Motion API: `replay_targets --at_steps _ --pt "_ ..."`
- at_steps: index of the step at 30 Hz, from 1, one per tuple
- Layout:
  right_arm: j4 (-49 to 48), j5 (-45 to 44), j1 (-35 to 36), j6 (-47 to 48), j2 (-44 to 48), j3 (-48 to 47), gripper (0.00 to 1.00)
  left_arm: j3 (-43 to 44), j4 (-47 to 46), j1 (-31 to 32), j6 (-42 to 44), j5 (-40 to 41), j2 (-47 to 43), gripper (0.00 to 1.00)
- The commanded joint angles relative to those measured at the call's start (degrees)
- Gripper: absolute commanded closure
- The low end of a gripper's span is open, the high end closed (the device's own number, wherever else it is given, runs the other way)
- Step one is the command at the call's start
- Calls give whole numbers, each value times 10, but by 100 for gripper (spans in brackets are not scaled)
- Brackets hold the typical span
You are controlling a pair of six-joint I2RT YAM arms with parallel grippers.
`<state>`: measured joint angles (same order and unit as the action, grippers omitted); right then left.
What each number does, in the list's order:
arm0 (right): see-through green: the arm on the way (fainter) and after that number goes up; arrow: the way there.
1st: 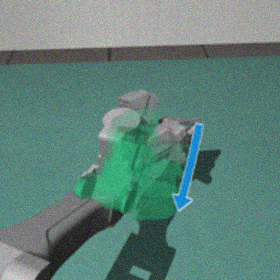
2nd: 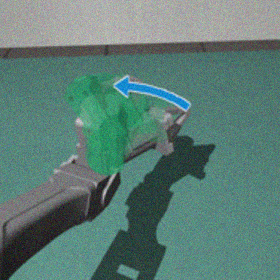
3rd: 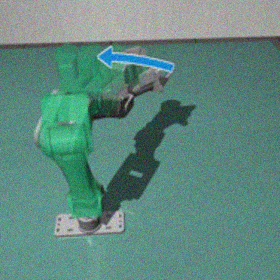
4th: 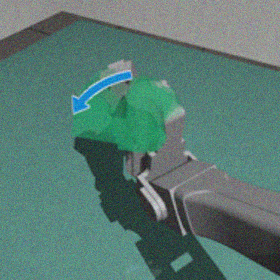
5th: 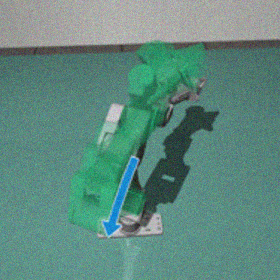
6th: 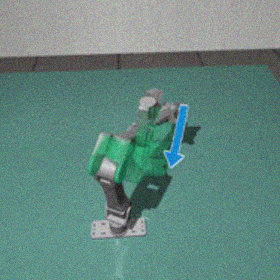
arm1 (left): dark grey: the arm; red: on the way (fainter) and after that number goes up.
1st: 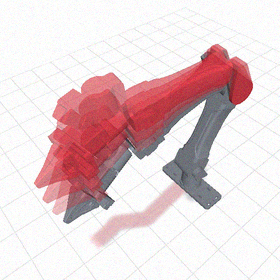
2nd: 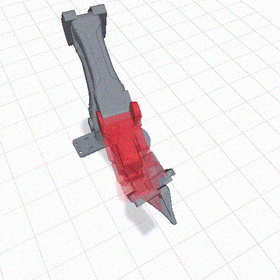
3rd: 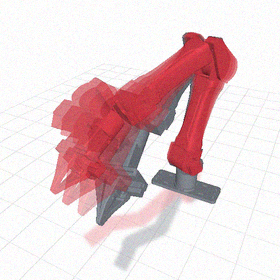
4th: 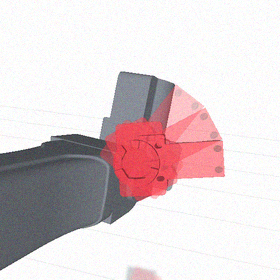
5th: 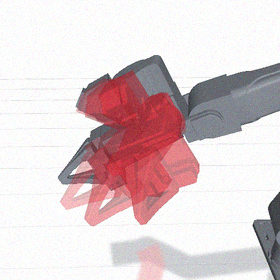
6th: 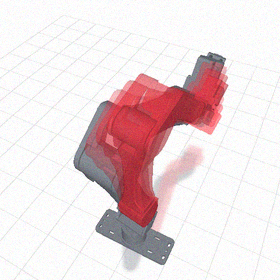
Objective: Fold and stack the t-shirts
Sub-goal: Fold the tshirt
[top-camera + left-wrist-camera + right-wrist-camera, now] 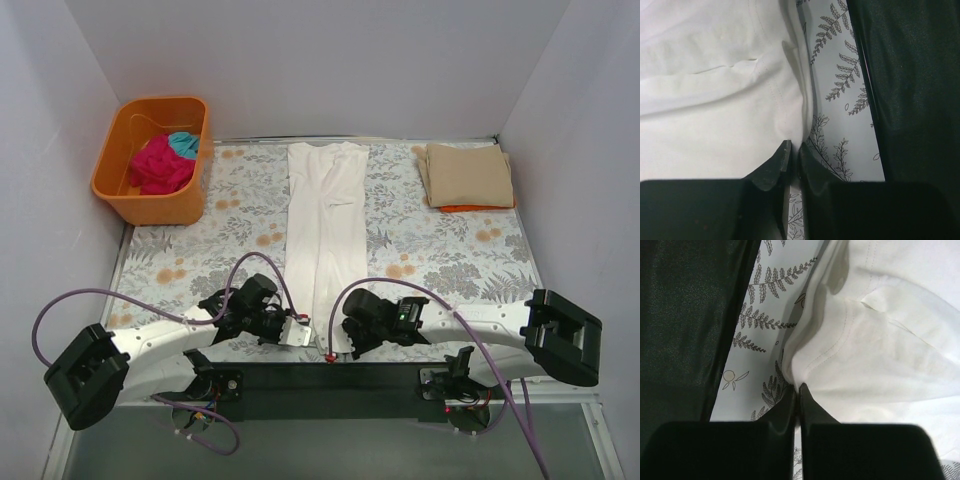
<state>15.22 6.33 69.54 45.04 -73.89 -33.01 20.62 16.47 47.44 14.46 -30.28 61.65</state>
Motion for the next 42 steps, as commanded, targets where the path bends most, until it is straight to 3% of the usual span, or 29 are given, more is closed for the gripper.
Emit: replay_targets --at_steps 1,4,12,15,19,28,42 --pt "35 -27 2 -15 -23 11 99 1 30 2 -4 29 7 92" --pt "67 -18 3 -25 -7 -20 99 20 57 2 0 14 -13 100" --pt "145 23 10 -59 45 -89 99 78 176 9 20 -64 -108 100" --pt "144 7 -4 -47 46 -101 99 90 150 9 -48 -35 -123 100" --pt "130 -11 -60 -10 52 -106 99 105 117 -8 -68 5 -119 100" --pt "117 -20 -156 71 24 -145 99 151 17 -138 9 -18 8 100" --pt "46 11 -317 168 -172 -293 99 214 -219 -229 93 -41 202 100"
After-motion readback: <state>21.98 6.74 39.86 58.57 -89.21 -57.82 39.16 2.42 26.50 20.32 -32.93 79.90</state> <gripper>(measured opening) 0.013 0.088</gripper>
